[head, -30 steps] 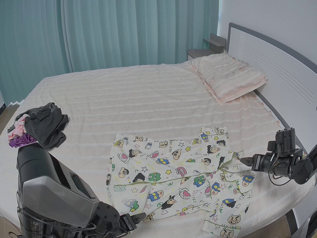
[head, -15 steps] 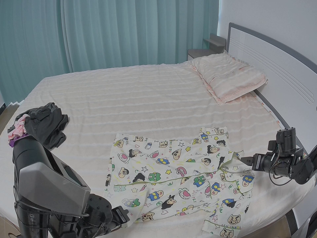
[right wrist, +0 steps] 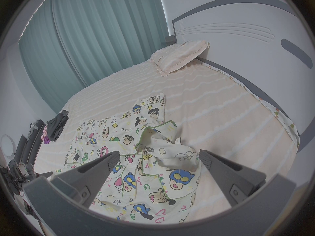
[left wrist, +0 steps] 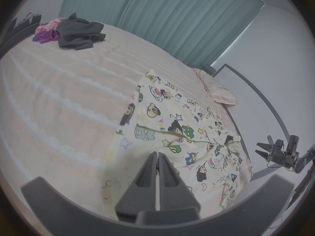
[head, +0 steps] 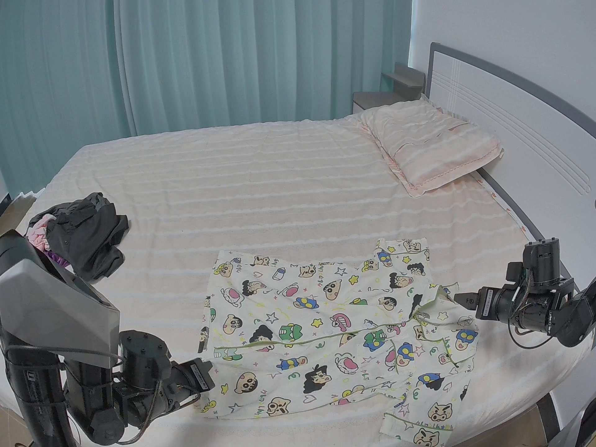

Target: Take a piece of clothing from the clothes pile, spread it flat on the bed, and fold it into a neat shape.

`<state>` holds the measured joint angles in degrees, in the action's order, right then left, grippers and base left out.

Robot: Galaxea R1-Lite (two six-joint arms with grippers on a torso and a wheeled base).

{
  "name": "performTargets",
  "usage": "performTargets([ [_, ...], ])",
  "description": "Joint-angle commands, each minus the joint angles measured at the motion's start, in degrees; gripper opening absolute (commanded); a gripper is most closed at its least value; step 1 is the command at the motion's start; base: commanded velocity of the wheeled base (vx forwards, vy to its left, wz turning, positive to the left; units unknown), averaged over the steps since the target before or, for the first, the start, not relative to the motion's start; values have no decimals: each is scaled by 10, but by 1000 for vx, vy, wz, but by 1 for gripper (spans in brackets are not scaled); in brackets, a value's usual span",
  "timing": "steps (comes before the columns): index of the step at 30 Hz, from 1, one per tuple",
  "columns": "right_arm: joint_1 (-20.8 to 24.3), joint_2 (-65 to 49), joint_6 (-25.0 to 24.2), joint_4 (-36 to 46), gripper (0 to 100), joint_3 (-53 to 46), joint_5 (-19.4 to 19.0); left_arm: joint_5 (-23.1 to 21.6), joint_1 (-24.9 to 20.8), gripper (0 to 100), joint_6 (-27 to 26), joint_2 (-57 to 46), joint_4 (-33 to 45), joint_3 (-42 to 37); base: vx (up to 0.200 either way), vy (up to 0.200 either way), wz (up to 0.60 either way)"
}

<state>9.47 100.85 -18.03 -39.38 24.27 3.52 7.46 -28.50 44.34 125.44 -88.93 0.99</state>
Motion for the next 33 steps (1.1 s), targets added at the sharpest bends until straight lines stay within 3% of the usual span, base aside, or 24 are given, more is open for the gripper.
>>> performTargets([
  [1, 0, -2, 0, 0, 100, 0, 0, -21, 37, 0, -24, -10, -11, 4, 0, 0, 0],
  [15, 0, -1, 0, 0, 100, 0, 0, -98, 112, 0, -121, 2, -11, 43, 0, 0, 0],
  [22, 0, 0, 0, 0, 100, 0, 0, -100, 119, 0, -139, 37, -11, 58, 0, 0, 0],
  [29, 0, -1, 2, 0, 100, -4, 1, -100, 156, 0, -149, 69, -8, 103, 0, 0, 0],
  [30, 0, -1, 2, 0, 100, -5, 1, -100, 158, 100, -150, 72, -8, 104, 0, 0, 0],
  [33, -1, -1, 2, 0, 100, -6, 1, -101, 162, 100, -153, 83, -6, 105, 0, 0, 0],
])
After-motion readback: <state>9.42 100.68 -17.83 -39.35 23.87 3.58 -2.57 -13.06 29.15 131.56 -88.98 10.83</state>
